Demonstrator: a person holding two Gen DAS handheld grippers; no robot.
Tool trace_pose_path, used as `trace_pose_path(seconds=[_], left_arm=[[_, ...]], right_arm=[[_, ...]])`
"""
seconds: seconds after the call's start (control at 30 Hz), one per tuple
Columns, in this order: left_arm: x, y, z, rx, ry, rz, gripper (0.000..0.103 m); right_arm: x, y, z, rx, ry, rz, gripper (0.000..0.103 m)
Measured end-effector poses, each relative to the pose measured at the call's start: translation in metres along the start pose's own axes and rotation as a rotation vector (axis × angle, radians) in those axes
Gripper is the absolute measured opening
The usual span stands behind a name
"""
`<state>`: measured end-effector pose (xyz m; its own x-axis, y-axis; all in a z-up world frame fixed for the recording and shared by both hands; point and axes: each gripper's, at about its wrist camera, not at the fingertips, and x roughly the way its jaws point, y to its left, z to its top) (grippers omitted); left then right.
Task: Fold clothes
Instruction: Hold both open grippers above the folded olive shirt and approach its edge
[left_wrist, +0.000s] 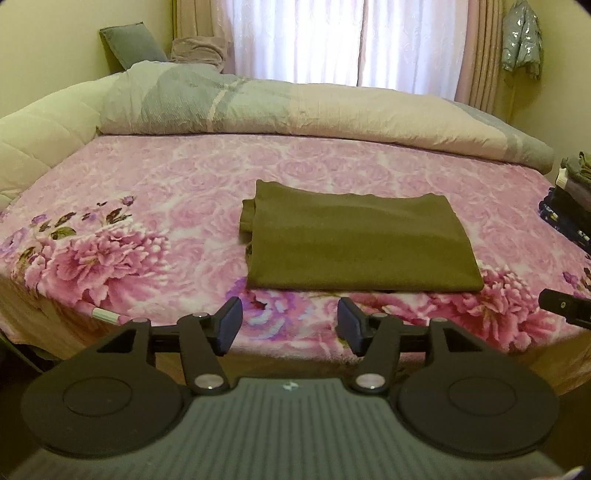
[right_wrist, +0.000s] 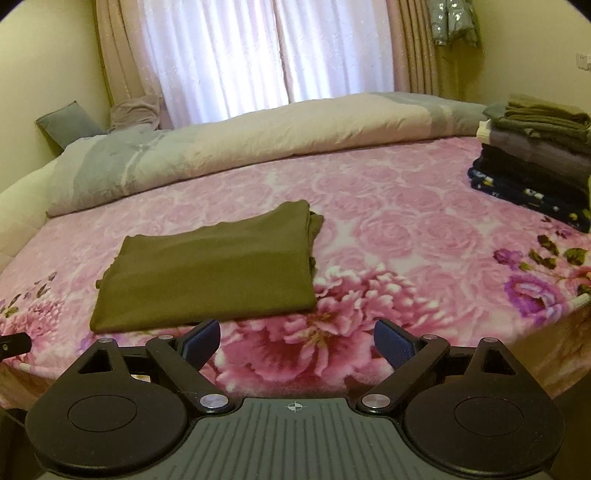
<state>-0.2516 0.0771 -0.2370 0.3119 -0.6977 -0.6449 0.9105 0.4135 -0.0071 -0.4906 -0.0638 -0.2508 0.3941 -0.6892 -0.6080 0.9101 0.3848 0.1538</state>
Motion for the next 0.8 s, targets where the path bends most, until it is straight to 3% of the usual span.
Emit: trace_pose_path(seconds=[0.27, 0.8], left_arm=[[0.004, 0.01, -0.001, 0.014, 0.014, 0.014, 0.058], [0.039, 0.06, 0.007, -0.052, 0.058, -0.016, 0.06]], right_arm=[[0.0, 0.014, 0.003, -0.036, 0.03, -0.029, 0.093], [0.025, 0.058, 0.01, -0.072, 0.092, -0.091, 0.093]])
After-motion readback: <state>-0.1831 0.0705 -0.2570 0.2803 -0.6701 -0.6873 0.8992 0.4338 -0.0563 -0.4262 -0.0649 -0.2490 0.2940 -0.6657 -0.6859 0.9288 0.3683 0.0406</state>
